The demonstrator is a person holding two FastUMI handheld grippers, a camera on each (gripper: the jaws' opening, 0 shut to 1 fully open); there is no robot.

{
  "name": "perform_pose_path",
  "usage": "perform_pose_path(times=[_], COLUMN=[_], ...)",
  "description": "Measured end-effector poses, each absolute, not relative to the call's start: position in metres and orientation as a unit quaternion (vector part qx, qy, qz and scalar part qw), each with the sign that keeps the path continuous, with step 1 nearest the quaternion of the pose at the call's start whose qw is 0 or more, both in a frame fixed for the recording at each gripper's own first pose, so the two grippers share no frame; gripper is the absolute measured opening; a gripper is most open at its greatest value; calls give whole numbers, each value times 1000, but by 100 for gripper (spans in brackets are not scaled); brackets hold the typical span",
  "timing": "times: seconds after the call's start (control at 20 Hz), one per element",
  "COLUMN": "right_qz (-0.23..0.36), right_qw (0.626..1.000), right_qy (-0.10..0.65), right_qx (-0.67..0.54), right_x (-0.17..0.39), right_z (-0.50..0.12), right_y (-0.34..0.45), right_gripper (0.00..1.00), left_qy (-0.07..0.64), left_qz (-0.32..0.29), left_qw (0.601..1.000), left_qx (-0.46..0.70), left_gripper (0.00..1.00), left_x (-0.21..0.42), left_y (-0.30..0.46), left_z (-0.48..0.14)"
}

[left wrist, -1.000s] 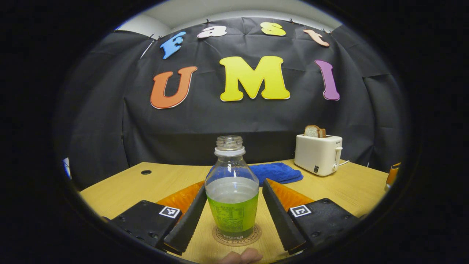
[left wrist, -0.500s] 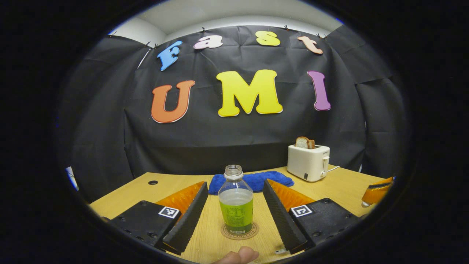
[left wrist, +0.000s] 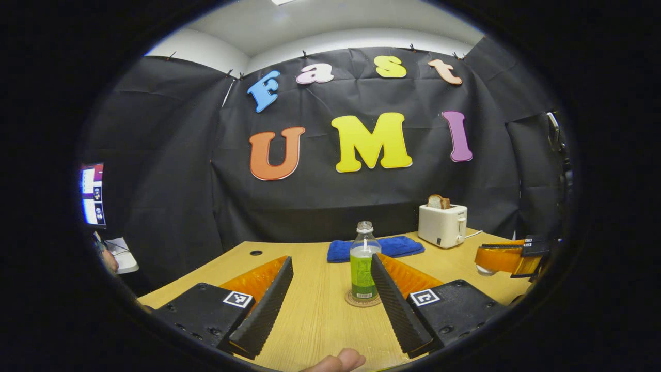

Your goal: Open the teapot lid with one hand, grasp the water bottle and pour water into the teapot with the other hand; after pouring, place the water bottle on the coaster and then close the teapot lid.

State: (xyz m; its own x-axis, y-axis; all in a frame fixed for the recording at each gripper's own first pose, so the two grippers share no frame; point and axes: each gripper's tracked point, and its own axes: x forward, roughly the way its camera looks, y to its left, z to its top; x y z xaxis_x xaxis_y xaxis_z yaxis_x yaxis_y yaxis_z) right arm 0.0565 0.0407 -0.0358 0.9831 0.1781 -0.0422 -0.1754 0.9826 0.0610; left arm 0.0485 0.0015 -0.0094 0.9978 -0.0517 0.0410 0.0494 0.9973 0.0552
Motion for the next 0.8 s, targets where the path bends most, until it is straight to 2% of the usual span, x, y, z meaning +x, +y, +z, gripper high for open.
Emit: perform_pose_path(times=[0.35,0.8], right_qz=[88,87], right_qw=[995,994], right_qy=[38,69], right_qx=[39,16], right_x=[95,112], right_z=[-68,-110], right_y=[67,74], right_gripper=[0,0], left_qy=[-55,-30], left_qz=[-40,-55], left_qw=[997,997], left_qx=[-43,-39], left_gripper=[94,95], left_x=[26,30], left_y=[19,15], left_z=[23,8])
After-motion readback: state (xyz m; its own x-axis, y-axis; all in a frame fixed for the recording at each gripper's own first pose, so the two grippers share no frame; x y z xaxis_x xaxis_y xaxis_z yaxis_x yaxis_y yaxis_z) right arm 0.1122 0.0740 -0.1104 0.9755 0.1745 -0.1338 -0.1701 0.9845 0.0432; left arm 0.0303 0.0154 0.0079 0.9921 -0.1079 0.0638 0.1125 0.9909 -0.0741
